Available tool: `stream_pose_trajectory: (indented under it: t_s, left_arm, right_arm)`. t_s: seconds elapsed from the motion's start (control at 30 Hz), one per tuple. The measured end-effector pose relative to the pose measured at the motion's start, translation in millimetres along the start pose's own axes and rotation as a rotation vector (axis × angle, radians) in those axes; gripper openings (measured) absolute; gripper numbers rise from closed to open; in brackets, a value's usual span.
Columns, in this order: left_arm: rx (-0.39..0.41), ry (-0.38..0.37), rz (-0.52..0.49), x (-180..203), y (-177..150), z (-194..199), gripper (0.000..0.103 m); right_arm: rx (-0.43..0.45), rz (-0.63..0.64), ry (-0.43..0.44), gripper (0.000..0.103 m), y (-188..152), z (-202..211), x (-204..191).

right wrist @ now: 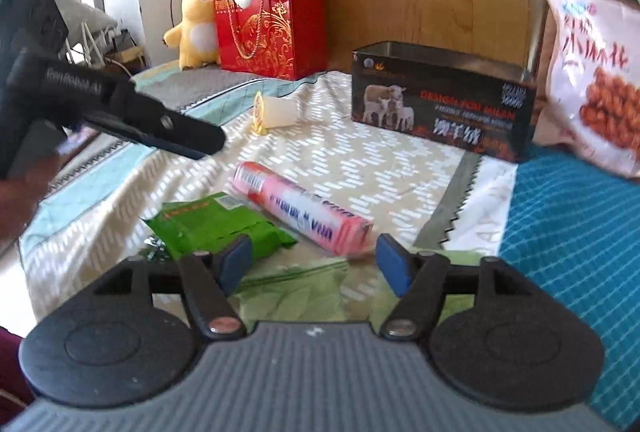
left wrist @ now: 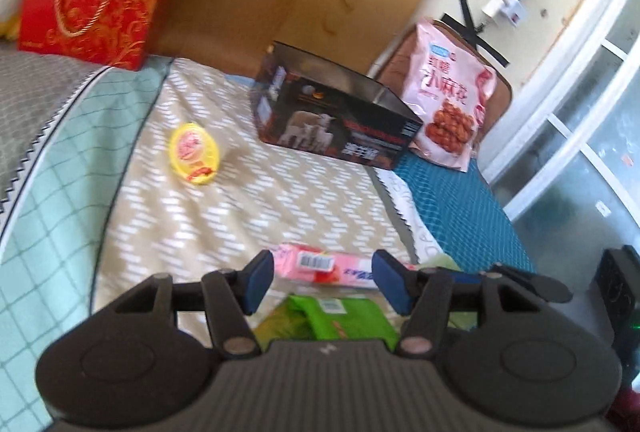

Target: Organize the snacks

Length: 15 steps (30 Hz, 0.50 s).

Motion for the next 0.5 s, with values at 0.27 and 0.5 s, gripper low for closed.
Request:
stream_pose_trajectory:
  t_s: [0.27, 0.5]
  left_arm:
    - [-0.060, 0.004, -0.020, -2.1, -2.0, -25.5, 0.056]
    - [-0.084, 0.007, -0.094, 9.9, -1.7, -41.2, 0.056]
  right_arm:
    - [-0.020, -0.052, -0.010, 0.069, 3.6, -4.6, 14.2]
    - [-0.100, 0.065, -0.018, 0.057, 3.4, -11.3, 14.8]
Point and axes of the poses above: each gripper's, at about its wrist camera, not at the fingertips, and z roughly against the way its jaws point, x to its right, y to its top, the point moved 5 cm from there along -z, roughly the way its jaws point, and after that the axes turned 5 degrees about x, right-handed, at the moved point
